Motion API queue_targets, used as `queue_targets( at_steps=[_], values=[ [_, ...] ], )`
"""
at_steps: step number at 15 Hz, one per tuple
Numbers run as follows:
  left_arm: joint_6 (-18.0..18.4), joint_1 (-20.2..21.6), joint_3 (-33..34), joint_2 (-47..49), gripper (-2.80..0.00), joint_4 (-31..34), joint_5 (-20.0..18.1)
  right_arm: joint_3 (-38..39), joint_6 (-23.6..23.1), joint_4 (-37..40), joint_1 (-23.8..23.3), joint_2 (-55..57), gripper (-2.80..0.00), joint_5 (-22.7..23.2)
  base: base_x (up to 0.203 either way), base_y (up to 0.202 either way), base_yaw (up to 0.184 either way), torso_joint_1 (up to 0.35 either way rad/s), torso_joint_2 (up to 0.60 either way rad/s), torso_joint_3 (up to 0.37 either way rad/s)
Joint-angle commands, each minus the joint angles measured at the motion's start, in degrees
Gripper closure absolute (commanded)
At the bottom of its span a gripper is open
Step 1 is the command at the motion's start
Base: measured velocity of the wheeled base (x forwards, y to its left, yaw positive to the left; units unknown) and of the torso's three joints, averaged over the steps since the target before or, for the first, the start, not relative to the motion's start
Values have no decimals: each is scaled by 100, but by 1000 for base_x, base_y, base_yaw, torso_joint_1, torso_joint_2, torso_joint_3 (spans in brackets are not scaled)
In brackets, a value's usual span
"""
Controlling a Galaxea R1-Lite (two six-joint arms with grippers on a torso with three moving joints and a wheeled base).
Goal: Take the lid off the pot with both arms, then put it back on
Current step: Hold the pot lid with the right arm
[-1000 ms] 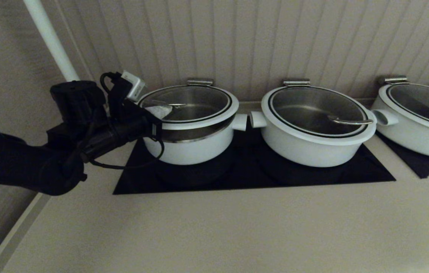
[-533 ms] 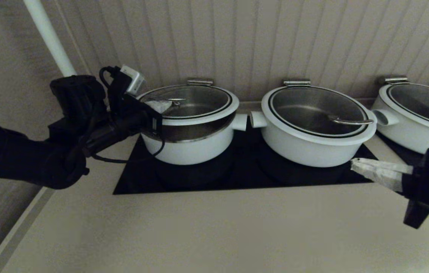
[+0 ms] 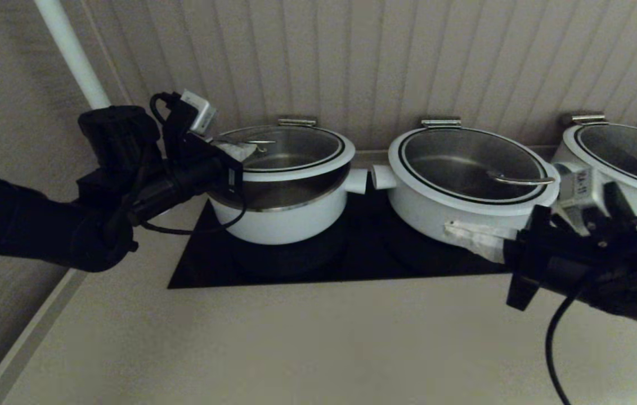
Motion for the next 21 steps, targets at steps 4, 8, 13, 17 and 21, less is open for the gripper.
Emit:
queue_targets(
  at_steps=[4,8,13,17,21],
  values=[
    [4,2,11,26,0,-35,-10,-789,141,-327,408,1233,0,15,0,0,0,0,0,0],
    [-4,2,12,43,0,-49,-10,-1392,134,-622,500,1881,0,8,0,0,0,0,0,0],
    [-4,2,29,43,0,-49,-10,-2080,124,-1434,745,2760,0,-46,0,0,0,0,0,0],
    [-4,2,20,52,0,-49,-10,-2657,68,-1536,877,3243,0,-129,0,0,0,0,0,0],
    [-4,2,21,52,0,-49,-10,-2983,54,-1572,1092,3606,0,-188,0,0,0,0,0,0]
  ],
)
